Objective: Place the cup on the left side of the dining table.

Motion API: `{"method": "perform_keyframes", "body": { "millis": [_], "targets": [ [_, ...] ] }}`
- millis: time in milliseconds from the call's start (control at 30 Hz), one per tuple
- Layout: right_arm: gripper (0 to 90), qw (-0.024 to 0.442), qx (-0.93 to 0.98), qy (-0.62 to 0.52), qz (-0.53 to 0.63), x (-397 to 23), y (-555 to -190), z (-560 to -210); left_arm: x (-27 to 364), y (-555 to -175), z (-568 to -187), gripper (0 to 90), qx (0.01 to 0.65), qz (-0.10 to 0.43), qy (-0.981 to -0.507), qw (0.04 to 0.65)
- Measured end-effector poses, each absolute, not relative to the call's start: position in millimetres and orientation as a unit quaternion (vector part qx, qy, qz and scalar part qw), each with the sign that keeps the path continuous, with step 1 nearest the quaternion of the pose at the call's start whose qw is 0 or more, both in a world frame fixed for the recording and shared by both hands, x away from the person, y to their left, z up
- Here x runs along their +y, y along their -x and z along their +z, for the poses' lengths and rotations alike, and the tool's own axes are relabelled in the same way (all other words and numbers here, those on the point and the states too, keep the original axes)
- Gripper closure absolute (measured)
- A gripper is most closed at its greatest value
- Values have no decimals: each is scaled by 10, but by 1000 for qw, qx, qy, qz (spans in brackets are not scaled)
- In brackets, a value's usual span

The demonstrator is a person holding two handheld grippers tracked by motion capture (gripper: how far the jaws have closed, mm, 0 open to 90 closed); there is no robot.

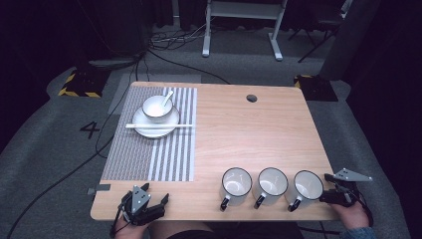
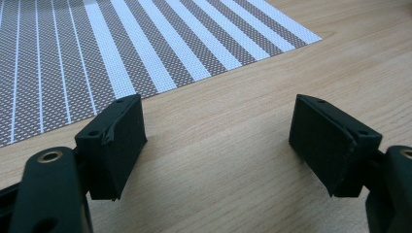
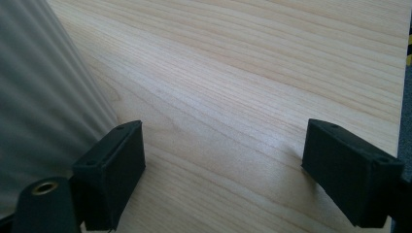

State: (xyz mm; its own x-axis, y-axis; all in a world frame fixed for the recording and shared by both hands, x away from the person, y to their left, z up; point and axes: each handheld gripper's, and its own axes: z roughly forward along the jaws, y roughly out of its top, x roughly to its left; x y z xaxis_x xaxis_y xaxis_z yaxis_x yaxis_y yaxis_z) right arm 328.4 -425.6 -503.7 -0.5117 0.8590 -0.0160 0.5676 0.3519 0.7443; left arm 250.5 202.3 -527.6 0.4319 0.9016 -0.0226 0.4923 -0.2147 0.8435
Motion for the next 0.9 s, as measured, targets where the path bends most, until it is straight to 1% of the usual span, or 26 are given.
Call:
{"method": "perform_keyframes", "body": {
  "millis": [67,167,600,800,900],
  "targets": [
    [156,205,794,-452,351,-4253,-3274,-5035,2023,-2506,-5276,212,472,248,-739,413],
    [156,219,792,-452,348,-4283,-3210,-5006,2023,-2506,-5275,212,472,248,-739,413],
    [154,212,798,-441,351,-4356,-2887,-4806,2016,-2507,-5276,211,474,245,-738,414],
    [152,203,809,-417,361,-4238,-2744,-4727,2016,-2508,-5273,212,474,243,-739,413],
    [149,212,814,-411,351,-4180,-2698,-4701,2015,-2508,-5272,212,475,243,-739,413]
  ]
}}
